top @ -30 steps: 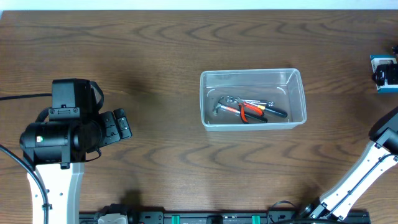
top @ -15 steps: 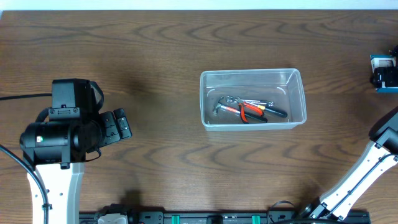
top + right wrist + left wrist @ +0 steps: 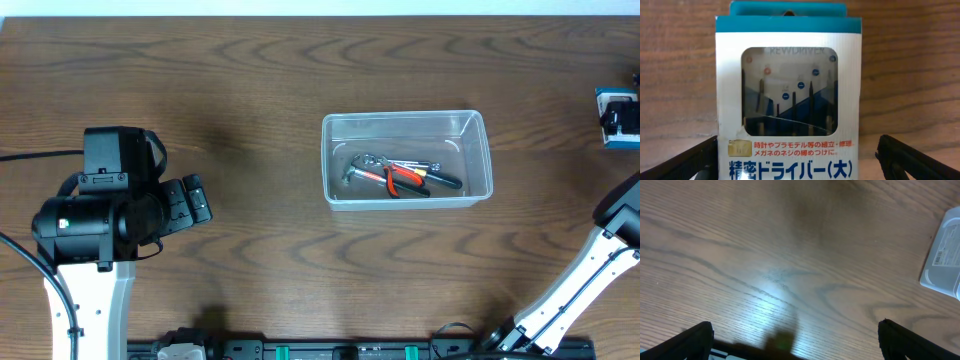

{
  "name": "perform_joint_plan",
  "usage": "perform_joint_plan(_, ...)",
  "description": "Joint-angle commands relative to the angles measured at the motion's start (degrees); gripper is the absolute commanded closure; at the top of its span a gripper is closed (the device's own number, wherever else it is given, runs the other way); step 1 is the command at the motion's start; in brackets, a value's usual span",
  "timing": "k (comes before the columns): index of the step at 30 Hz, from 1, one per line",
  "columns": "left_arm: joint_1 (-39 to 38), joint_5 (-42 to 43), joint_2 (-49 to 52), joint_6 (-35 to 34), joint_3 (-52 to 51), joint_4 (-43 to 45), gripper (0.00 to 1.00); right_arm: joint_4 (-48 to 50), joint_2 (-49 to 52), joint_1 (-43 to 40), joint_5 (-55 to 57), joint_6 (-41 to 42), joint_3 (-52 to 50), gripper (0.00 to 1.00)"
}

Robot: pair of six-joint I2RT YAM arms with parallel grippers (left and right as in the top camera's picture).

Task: Pack container
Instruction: 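Lower the right gripper and close it on the screwdriver set box, then lift the box and carry it left into the clear container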

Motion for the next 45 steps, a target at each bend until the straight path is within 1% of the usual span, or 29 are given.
perform_joint_plan(1,0.17,-0.24,0.26,-0.79,0.83,0.00,0.02,0.11,0.68,-0.15,-0.15,2.47,-0.33,0.01)
perform_joint_plan(3,0.17,-0.24,0.26,-0.79,0.83,0.02,0.02,0.02,0.68,-0.11,-0.17,2.47,-0.33,0.01)
perform_joint_plan(4,0.17,-0.24,0.26,-0.79,0.83,0.02,0.02,-0.11,0.68,-0.11,-0.17,2.47,-0.33,0.04)
perform_joint_plan(7,0.20,-0.24,0.26,-0.79,0.83,0.02,0.02,-0.35,0.68,-0.11,-0.17,2.47,-0.33,0.20)
perform_joint_plan(8,0.17,-0.24,0.26,-0.76,0.83,0.02,0.02,-0.33,0.68,-0.11,-0.20,2.49,-0.33,0.21)
perform_joint_plan(12,0.17,-0.24,0.26,-0.76,0.83,0.02,0.02,-0.76,0.68,-0.11,-1.36,2.51,-0.33,0.20)
perform_joint_plan(17,0.17,-0.24,0.26,-0.76,0.83,0.00,0.02,-0.79,0.68,-0.11,-1.44,2.97,-0.33,0.28)
perform_joint_plan(23,0.17,-0.24,0.26,-0.76,0.83,0.02,0.02,-0.72,0.57,0.42,-2.32,5.51,-0.31,0.29)
perform_joint_plan(30,0.17,-0.24,0.26,-0.79,0.83,-0.20,0.02,-0.26,-1.84,2.60,-2.29,5.64,-0.26,0.29)
perform_joint_plan(39,0.17,-0.22,0.26,-0.79,0.83,-0.17,0.02,1.44,-9.94,7.87,-3.41,5.44,0.42,0.31)
perform_joint_plan(45,0.17,-0.24,0.26,-0.79,0.83,-0.15,0.02,1.40,-15.93,13.44,-4.09,5.44,0.42,0.31)
